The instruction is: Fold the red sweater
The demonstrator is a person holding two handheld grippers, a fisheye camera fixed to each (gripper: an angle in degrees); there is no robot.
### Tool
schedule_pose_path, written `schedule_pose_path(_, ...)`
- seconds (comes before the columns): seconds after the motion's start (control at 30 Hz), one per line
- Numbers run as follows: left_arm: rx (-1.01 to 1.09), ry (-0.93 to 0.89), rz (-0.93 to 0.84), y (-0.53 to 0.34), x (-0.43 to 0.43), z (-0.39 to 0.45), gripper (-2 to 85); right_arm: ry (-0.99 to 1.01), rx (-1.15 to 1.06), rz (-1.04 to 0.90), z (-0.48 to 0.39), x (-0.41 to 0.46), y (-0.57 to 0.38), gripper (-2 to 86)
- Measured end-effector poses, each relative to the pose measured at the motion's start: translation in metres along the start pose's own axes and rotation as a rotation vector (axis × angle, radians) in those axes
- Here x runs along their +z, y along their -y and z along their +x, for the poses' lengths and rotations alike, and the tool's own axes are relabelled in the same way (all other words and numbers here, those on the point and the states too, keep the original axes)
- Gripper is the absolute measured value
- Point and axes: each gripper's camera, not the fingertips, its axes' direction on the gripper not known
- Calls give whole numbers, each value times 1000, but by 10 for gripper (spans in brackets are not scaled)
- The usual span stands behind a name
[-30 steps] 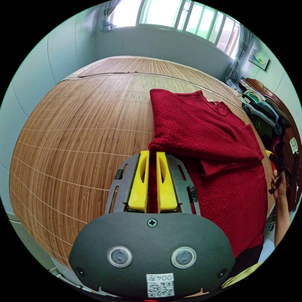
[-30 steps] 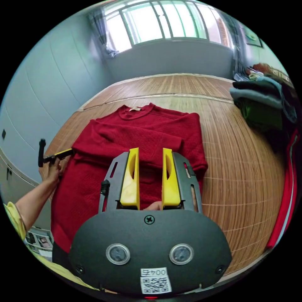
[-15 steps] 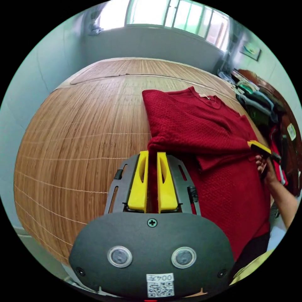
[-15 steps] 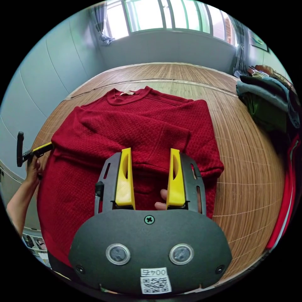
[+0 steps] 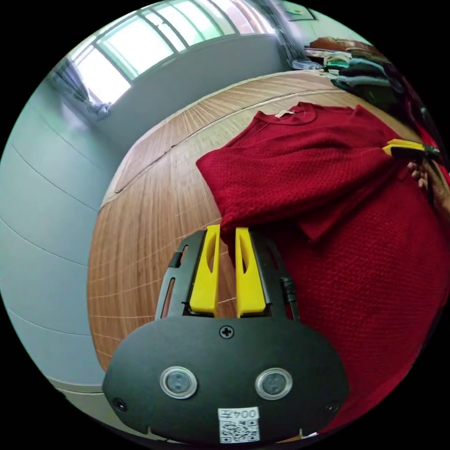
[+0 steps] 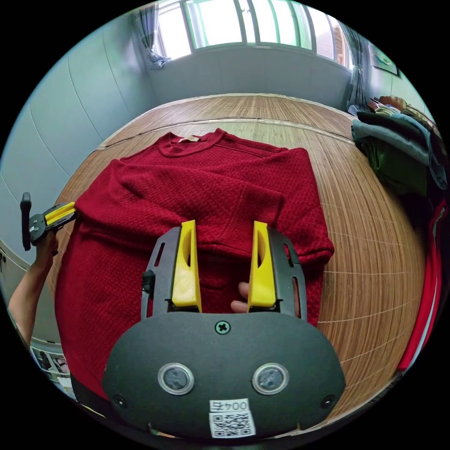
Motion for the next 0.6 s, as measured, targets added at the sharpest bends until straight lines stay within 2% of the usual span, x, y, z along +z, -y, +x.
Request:
schedule_pose_path(0.1,-42,-5,-60,-13,21,-2,92,2,1,-2,0,0,-1,168)
schedule_pose_path(0.13,-61,1,-19,-17,18,-3,93,2,4,-2,0,0,-1,168)
schedule_pose_path(0.3,-50,-31,-46,-3,13,-10,96,4,8,-3,1,-2,-3,168)
schedule_pose_path(0.5,-14,-268,-91,-18,-2,-71,98,6,8,-3,1,-3,-5,168)
schedule_pose_path(0.6,-100,-366,-2,-15,-24,-103,84,8,6,-2,1,-4,-6,168)
